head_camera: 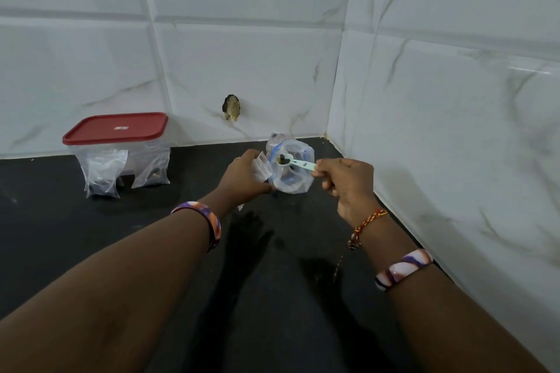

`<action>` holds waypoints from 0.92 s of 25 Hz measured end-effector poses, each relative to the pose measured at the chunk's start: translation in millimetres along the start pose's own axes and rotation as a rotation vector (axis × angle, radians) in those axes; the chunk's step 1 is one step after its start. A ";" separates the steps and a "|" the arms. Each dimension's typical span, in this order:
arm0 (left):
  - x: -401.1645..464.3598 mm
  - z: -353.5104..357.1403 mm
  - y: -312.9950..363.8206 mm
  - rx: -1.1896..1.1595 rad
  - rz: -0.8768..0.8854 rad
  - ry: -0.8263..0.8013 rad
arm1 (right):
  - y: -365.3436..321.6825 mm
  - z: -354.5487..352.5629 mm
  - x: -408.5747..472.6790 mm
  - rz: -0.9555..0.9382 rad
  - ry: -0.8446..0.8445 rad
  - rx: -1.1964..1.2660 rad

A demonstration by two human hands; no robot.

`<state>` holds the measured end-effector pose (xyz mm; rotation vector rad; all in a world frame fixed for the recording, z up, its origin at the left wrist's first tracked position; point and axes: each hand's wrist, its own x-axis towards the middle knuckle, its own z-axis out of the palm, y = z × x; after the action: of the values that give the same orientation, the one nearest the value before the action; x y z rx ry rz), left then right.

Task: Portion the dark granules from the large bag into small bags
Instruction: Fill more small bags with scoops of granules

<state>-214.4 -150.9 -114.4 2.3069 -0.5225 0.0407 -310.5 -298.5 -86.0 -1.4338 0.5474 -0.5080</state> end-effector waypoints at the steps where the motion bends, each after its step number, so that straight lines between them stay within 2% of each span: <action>1: -0.5 -1.1 1.7 -0.005 0.016 -0.005 | -5.2 3.5 -3.2 -0.044 -0.038 -0.034; 3: 0.0 -0.8 5.1 -0.036 0.025 -0.013 | -12.0 11.4 -7.1 -0.211 -0.077 -0.207; 7: 6.9 -2.4 16.5 -0.167 -0.013 0.001 | -14.9 23.0 -7.0 -0.858 -0.052 -0.821; 9: 13.8 -4.0 20.8 -0.189 -0.043 0.006 | -11.7 27.7 -1.3 -1.164 0.046 -0.977; 10: 16.5 -3.8 21.6 -0.186 -0.058 0.005 | -8.9 28.1 2.8 -1.245 0.107 -0.980; 11: 19.6 -3.2 21.5 -0.191 -0.075 0.006 | -5.4 28.0 8.4 -1.252 0.156 -0.944; 12: 23.5 -1.5 20.2 -0.200 -0.089 0.012 | -3.1 27.5 14.1 -1.167 0.148 -0.871; 16: 33.6 17.3 9.1 -0.145 -0.144 0.062 | 8.8 14.8 33.6 -0.610 0.103 -0.415; 18: 37.3 30.8 5.1 -0.114 -0.205 0.059 | 20.4 5.7 42.4 -0.437 0.152 -0.263; 20: 40.9 38.4 3.2 -0.158 -0.288 0.092 | 34.0 -1.3 48.7 -0.399 0.194 -0.267; 23: 50.2 34.6 0.8 -0.240 -0.369 0.215 | 48.2 7.5 55.8 -0.581 0.139 -0.480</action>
<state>-173.1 -193.1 -129.3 2.0969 0.0120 0.0440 -262.4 -324.1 -136.2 -2.0422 0.3655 -0.9891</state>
